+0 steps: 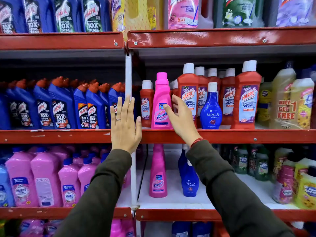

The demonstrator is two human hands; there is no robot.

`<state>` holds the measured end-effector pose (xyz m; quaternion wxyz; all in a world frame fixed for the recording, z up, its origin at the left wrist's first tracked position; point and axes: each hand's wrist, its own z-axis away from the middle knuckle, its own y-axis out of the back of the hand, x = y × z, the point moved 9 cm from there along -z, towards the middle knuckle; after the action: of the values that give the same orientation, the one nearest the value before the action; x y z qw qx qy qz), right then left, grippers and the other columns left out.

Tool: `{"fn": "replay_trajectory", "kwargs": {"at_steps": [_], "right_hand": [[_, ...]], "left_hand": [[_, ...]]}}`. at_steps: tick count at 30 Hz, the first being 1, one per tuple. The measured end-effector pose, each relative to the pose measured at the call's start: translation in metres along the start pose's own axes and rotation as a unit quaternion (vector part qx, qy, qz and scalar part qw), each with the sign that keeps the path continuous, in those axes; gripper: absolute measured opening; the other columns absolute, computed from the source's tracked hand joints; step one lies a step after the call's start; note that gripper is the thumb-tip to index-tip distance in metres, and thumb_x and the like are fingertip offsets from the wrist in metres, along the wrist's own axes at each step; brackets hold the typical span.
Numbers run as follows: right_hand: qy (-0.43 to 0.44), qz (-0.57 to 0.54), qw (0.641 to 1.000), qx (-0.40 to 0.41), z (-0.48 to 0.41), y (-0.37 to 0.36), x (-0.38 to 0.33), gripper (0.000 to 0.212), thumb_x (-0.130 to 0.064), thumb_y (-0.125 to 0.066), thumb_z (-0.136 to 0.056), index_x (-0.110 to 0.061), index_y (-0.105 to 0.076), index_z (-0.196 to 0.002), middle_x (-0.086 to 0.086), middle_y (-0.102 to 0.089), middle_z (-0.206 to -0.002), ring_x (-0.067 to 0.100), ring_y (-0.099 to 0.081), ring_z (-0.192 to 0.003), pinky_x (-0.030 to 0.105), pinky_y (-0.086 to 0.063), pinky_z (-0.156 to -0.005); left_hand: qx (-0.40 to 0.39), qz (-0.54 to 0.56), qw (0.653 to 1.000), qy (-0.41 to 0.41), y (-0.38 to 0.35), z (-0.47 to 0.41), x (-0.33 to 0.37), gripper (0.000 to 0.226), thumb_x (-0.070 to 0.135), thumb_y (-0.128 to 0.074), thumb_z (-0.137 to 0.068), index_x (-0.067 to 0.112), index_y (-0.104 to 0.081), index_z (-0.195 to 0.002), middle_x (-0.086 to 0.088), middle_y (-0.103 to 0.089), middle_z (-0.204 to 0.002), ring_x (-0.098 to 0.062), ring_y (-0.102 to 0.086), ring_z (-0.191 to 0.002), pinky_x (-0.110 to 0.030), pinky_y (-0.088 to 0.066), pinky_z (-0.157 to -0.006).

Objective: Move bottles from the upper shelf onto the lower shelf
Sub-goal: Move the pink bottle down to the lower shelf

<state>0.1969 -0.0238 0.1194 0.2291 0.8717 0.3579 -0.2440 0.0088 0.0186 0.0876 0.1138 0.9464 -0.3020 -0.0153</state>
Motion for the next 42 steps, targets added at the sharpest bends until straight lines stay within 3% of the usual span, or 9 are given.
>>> {"fn": "replay_trajectory", "kwargs": {"at_steps": [3,6,9,13,22,26,35,42], "right_hand": [[-0.045,0.004,0.999,-0.014,-0.005,-0.010,0.008,0.060,-0.028,-0.058,-0.099,-0.007,-0.037,-0.151,0.011,-0.048,-0.152,0.024,-0.046,-0.141,0.046,-0.039,-0.116],[-0.090,-0.008,0.996,-0.028,-0.007,-0.018,0.019,0.056,-0.024,-0.056,-0.100,-0.007,-0.038,-0.150,0.012,-0.054,-0.147,0.025,-0.055,-0.133,0.046,-0.045,-0.112],[-0.121,-0.029,0.991,-0.041,-0.008,-0.023,0.030,0.051,-0.019,-0.054,-0.102,-0.007,-0.038,-0.149,0.013,-0.057,-0.144,0.025,-0.060,-0.127,0.045,-0.048,-0.109],[-0.128,-0.053,0.989,-0.058,-0.010,-0.024,0.035,0.040,-0.018,-0.054,-0.102,-0.007,-0.047,-0.140,0.012,-0.062,-0.137,0.019,-0.064,-0.113,0.038,-0.054,-0.101],[-0.153,-0.122,0.979,-0.060,-0.010,-0.024,0.042,0.044,-0.019,-0.058,-0.100,-0.010,-0.046,-0.141,0.011,-0.061,-0.136,0.017,-0.066,-0.107,0.030,-0.058,-0.087],[-0.138,-0.132,0.980,-0.052,-0.011,-0.023,0.040,0.041,-0.020,-0.058,-0.100,-0.012,-0.048,-0.139,0.009,-0.063,-0.133,0.007,-0.066,-0.092,0.022,-0.058,-0.079],[-0.101,-0.177,0.979,-0.023,-0.023,-0.010,0.019,0.045,-0.018,-0.058,-0.100,-0.008,-0.047,-0.142,0.012,-0.059,-0.138,0.019,-0.064,-0.115,0.029,-0.058,-0.090],[-0.090,-0.216,0.971,-0.039,-0.010,0.003,0.004,0.044,-0.019,-0.059,-0.100,-0.007,-0.049,-0.140,0.010,-0.063,-0.132,0.015,-0.066,-0.107,0.021,-0.060,-0.080]], "left_hand": [[-0.031,-0.011,0.999,0.027,-0.011,0.010,-0.017,0.066,0.027,-0.033,-0.099,0.014,-0.016,-0.161,0.002,-0.008,-0.170,-0.018,0.000,-0.158,-0.041,0.005,-0.129],[-0.053,-0.011,0.998,0.013,-0.026,0.021,-0.019,0.064,0.028,-0.031,-0.099,0.013,-0.019,-0.160,0.000,-0.011,-0.170,-0.021,-0.002,-0.158,-0.039,0.005,-0.129],[-0.061,0.000,0.998,0.006,-0.038,0.027,-0.018,0.062,0.030,-0.027,-0.102,0.014,-0.019,-0.160,-0.001,-0.012,-0.170,-0.020,-0.004,-0.158,-0.045,-0.005,-0.129],[-0.062,-0.022,0.998,-0.004,-0.050,0.036,-0.017,0.060,0.031,-0.023,-0.103,0.011,-0.021,-0.160,-0.001,-0.014,-0.169,-0.021,-0.007,-0.158,-0.050,-0.017,-0.126],[-0.041,-0.060,0.997,-0.004,-0.055,0.037,-0.020,0.062,0.032,-0.019,-0.103,0.006,-0.020,-0.159,-0.009,-0.014,-0.169,-0.023,-0.009,-0.158,-0.043,-0.008,-0.129],[-0.050,-0.061,0.997,0.004,-0.057,0.038,-0.022,0.063,0.033,-0.019,-0.103,0.004,-0.019,-0.159,-0.011,-0.013,-0.169,-0.024,-0.010,-0.158,-0.045,-0.013,-0.128],[-0.054,-0.075,0.996,0.004,-0.055,0.037,-0.021,0.063,0.031,-0.022,-0.103,0.003,-0.020,-0.159,-0.011,-0.012,-0.169,-0.022,-0.008,-0.158,-0.039,-0.006,-0.129],[-0.059,-0.092,0.994,0.001,-0.052,0.037,-0.018,0.062,0.032,-0.022,-0.104,0.003,-0.021,-0.159,-0.012,-0.015,-0.168,-0.024,-0.012,-0.157,-0.037,0.000,-0.129]]}}
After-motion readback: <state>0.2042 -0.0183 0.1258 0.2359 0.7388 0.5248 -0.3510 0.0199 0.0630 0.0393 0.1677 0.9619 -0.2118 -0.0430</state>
